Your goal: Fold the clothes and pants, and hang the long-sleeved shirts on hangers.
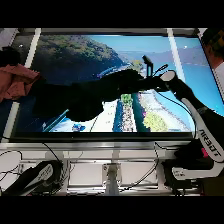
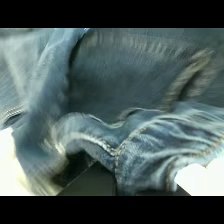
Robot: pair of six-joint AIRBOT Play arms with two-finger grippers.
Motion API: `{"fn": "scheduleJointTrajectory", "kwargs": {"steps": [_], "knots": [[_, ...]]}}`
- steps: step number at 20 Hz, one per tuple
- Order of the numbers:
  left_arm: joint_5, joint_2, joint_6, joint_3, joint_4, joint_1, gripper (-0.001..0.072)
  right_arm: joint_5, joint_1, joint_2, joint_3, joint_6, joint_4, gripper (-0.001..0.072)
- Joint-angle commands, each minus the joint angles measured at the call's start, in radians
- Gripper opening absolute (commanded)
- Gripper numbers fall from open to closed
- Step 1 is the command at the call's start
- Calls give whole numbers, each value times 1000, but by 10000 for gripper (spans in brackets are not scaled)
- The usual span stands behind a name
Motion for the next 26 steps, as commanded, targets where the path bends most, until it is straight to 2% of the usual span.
{"fn": "scheduleJointTrajectory", "kwargs": {"steps": [1,4,7,12,15,18,21,22,23,26], "knots": [[-129,0,-3,-11,0,99,349,85,-98,135,26,86,-259,32],[-177,0,-2,-78,0,164,349,197,-216,227,26,87,-388,32],[-188,0,-2,-193,0,192,349,269,-308,256,26,87,-444,32],[-188,-1,8,-394,-2,196,351,290,-388,254,23,86,-497,33],[-177,-10,18,-489,-86,218,355,290,-393,254,23,85,-550,32],[-95,-79,19,-528,-202,222,516,293,-393,254,23,82,-621,33],[-19,-169,20,-528,-394,223,516,351,-394,254,20,82,-756,33],[13,-196,51,-528,-439,223,516,356,-407,255,9,82,-784,33],[36,-218,85,-528,-468,223,516,346,-432,255,-7,83,-790,33],[123,-261,94,-527,-476,223,517,336,-542,255,-66,86,-794,32]]}}
